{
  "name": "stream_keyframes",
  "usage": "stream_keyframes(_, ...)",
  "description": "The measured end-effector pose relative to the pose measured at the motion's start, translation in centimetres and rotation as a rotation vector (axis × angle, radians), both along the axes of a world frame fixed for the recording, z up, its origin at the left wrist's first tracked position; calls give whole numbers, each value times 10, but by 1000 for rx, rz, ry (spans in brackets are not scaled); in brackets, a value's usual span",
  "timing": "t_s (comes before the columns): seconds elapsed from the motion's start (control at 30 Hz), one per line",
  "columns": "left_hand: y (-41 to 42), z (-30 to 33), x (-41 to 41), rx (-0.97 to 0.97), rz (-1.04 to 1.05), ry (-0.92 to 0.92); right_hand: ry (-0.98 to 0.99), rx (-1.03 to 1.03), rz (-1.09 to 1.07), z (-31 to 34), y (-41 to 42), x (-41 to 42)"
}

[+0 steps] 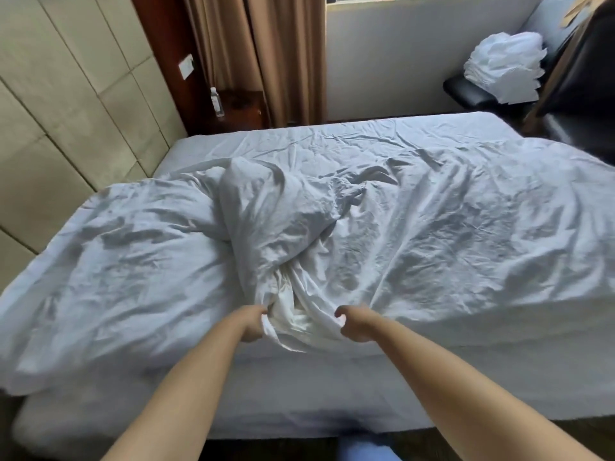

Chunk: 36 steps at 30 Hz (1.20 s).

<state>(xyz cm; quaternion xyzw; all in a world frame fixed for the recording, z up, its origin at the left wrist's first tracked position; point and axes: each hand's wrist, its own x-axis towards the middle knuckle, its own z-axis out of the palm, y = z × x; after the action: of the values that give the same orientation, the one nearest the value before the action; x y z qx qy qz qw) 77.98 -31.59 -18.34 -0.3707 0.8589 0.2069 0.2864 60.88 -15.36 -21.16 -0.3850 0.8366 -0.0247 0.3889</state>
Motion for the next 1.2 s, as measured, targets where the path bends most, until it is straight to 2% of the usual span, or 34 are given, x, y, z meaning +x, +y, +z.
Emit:
stream_keyframes(0.3,-44,3,-68,-166,-120,111,-87,-167,-147,-3,-50,-35)
stream_keyframes(0.4,-70,-3,-101,-229,-142,126,-188,-232,-270,-12,-79,-56)
stream_keyframes(0.6,-127,-35,-159,-245,-126,13,-464,-315,-494,-38,-143,-99)
stream_keyframes(0.83,-162,-70,-193,-172,116,29,-700,-397,-802,-77,-198,-124)
stream_keyframes(0.97,-185,-68,-183,-27,492,334,-939,-348,-981,-76,-222,-124)
stream_keyframes(1.03,-192,-56,-168,118,657,503,-1073,-386,-1041,-63,-239,-118)
stream_keyframes(1.1,-192,-40,-150,208,744,588,-1184,-445,-1055,-44,-265,-107)
stream_keyframes(1.2,-196,-24,-109,307,821,587,-1080,-530,-1004,-8,-302,-75)
